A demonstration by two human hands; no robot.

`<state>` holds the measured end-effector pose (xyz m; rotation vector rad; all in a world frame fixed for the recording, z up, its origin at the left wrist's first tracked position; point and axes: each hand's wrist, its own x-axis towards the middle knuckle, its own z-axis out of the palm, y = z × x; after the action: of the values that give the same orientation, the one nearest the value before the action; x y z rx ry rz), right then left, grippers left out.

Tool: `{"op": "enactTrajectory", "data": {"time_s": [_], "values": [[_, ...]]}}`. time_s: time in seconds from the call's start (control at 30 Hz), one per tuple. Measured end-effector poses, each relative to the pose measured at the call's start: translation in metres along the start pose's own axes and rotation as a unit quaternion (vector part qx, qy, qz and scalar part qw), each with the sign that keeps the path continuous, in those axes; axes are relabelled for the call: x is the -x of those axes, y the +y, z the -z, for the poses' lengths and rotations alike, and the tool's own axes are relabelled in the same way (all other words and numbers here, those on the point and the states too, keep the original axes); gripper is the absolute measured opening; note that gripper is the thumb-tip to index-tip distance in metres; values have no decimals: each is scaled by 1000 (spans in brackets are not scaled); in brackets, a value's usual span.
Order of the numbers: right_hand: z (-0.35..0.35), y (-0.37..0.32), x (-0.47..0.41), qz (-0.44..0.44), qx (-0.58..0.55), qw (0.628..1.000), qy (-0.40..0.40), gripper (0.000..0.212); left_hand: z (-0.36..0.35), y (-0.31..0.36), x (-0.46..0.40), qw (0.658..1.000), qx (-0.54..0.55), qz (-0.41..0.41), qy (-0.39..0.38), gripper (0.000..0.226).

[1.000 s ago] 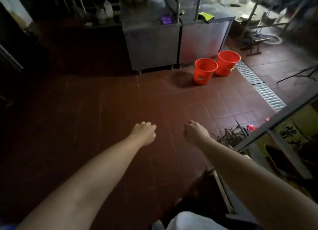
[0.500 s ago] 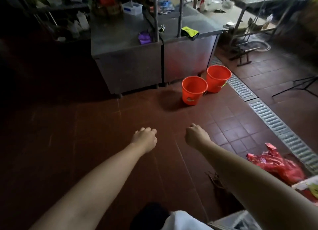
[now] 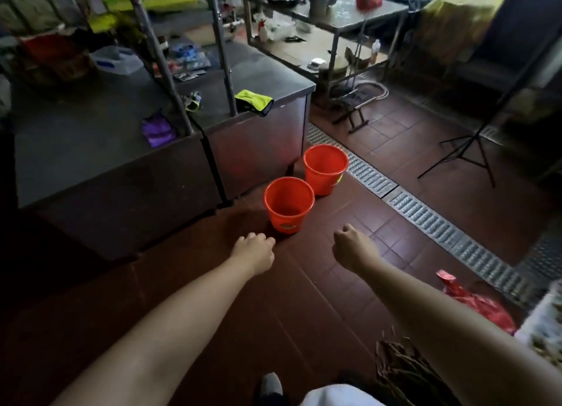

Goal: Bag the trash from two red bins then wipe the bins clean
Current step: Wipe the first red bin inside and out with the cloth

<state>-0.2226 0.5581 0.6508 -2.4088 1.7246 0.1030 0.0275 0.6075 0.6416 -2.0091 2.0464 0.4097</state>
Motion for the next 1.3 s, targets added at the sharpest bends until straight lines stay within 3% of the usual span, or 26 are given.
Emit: {"op": "enactTrajectory", "data": {"time_s": [0.27, 0.4, 0.73, 0.93, 1.1, 1.3], "values": [[37, 99, -170, -81, -22, 996, -19, 21, 96, 28, -221, 995, -45, -81, 22, 34], [44, 158, -273, -99, -30, 994, -25, 17, 129, 47, -329, 994, -54, -83, 39, 32], [96, 270, -515, -35, -11, 994, -103, 12, 211, 77, -542, 996, -54, -70, 22, 22], [102, 314, -650, -5, 12, 993, -119, 24, 234, 82, -680, 997, -45, -61, 23, 40], [103, 355, -742, 0, 43, 988, -149, 13, 244, 79, -790, 999, -14, -47, 17, 27], [121, 396, -840, 48, 26, 987, -154, 13, 270, 84, -870, 1000, -12, -18, 12, 30]]}}
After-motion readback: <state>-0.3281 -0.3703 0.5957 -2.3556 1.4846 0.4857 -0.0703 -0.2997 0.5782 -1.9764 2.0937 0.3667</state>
